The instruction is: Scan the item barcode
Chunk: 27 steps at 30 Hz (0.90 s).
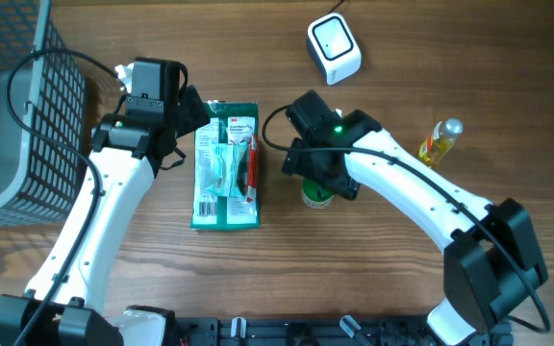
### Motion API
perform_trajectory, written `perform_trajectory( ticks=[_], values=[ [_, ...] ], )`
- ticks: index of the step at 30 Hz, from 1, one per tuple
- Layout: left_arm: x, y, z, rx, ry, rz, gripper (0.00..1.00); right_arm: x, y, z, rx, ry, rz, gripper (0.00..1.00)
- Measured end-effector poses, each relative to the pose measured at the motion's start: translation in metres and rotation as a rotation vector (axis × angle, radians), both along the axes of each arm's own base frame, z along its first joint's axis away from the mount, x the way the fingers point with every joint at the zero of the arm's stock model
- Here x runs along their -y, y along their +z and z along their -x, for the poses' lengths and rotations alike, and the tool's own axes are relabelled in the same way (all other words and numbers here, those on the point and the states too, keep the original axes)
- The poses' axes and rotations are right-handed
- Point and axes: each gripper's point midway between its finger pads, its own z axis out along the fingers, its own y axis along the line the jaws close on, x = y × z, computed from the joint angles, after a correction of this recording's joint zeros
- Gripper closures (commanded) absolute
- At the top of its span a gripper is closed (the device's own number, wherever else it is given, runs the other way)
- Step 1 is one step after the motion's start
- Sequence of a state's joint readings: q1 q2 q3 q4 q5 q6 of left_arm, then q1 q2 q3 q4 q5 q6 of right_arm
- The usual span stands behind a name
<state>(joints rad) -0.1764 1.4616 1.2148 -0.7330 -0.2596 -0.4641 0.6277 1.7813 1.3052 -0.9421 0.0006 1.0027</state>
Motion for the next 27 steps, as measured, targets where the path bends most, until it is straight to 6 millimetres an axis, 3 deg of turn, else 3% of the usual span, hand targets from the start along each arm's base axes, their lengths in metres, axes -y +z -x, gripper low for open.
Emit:
perform_trajectory(
  ticks=[10,13,20,27],
  values=[
    [0.0000,-0.0001,0.0001,0.000,0.000,0.000,0.00,0.0016,-0.0071,0.0022,-0.004,-0.007,0.002,0.03],
    [0.0000,-0.0001,0.0001,0.000,0.000,0.000,0.00,0.0016,-0.0071,0.0023,-0.005,-0.007,0.001,0.09],
    [0.0000,-0.0001,0.0001,0.000,0.000,0.000,0.00,0.0016,-0.0071,0.0023,-0.005,-0.011,0.001,0.11],
    [0.0000,-0.0001,0.0001,0.000,0.000,0.000,0.00,0.0022,-0.0073,0.0032,-0.009,-0.014,0.003,0.21]
  ],
)
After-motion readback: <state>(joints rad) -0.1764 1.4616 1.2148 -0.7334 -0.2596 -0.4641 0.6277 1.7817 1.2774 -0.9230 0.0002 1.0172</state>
